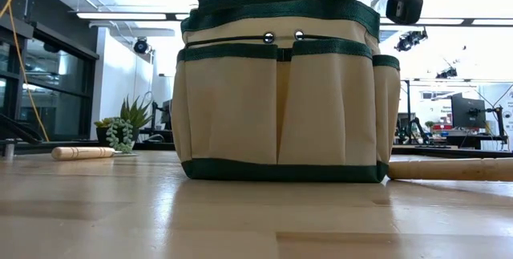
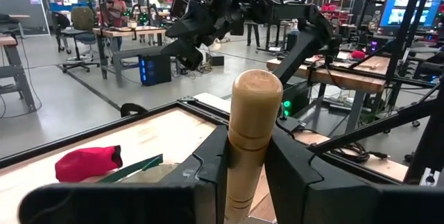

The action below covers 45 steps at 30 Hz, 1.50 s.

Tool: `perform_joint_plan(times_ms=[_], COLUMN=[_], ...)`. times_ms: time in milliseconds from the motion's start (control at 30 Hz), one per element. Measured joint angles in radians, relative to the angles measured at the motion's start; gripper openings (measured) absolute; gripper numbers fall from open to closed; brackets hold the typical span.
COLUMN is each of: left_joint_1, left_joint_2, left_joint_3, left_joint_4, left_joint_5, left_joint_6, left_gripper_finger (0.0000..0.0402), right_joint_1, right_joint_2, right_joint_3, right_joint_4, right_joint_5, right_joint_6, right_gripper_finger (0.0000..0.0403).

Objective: Pick & Place Garden tools in Gardening bag
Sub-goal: Put the brown trowel into the white gardening bag

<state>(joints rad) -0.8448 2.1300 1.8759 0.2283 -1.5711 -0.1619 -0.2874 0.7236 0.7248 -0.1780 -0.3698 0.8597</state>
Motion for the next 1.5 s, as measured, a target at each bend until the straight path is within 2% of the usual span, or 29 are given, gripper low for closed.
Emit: perform_joint_plan(times_ms=[933,1100,1500], left_joint_1=[0.012,0.027,0.081], left_joint_2=[0.000,0.000,-0.017], left_joint_3=[-0.001,-0.001,0.000], left_joint_4=[-0.109,-0.163,-0.484], left_joint_5=[0.001,0.095,0.412], left_joint_6=[-0.027,-0.043,-0.363], left_gripper_finger=[0.0066,0.0066,0.0066], right_joint_1=[0.000,0.000,0.000], right_joint_2=[0.000,0.000,0.000], right_joint_3=[0.000,0.000,0.000], right_joint_4=[0.001,0.001,0.001], right_joint_5=[-0.006,-0.007,-0.007], right_joint_6=[0.007,0.007,0.004], right_gripper_finger=[0.0193,0.0193,0.0193])
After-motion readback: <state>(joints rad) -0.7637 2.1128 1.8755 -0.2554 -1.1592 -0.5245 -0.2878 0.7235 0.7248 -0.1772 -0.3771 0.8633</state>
